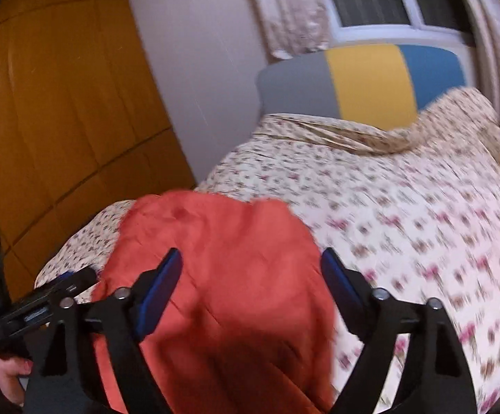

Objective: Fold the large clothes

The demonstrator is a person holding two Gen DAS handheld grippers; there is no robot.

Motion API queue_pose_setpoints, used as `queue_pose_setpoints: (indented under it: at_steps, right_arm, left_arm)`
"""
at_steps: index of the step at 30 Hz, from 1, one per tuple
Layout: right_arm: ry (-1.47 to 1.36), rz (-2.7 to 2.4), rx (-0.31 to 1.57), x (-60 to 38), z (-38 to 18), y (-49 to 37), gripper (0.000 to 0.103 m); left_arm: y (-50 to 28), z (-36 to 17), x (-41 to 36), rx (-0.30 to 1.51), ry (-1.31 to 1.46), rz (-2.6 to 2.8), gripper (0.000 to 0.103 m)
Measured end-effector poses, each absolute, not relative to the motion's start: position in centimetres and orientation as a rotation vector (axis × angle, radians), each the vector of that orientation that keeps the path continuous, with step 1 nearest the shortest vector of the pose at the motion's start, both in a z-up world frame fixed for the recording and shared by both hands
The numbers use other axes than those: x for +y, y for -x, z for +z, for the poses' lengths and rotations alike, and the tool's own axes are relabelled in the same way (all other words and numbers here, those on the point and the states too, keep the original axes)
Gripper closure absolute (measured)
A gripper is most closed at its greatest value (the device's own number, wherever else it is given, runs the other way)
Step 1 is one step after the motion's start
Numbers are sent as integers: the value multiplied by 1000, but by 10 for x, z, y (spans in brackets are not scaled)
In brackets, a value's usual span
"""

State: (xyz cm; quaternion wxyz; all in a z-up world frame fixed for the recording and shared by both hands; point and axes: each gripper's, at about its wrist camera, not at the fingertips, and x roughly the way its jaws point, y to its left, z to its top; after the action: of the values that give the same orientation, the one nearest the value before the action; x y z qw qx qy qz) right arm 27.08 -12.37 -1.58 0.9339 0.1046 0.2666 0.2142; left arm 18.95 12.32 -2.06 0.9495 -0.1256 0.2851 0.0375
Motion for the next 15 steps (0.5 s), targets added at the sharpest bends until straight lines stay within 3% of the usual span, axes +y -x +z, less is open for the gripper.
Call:
queue_pose_setpoints:
  at_steps: [3, 10, 15]
  right_arm:
    - [-159, 443, 591, -92, -13, -305, 43]
    - [-115, 401, 690, -66, -60, -357, 46]
    - [-156, 395, 734, -75, -89, -362, 46]
  left_arm:
    - [-221, -8, 116, 592, 253, 119, 3]
    - [-291, -35, 96, 730, 91, 223, 3]
    - [-302, -55, 91, 734, 90, 206, 3]
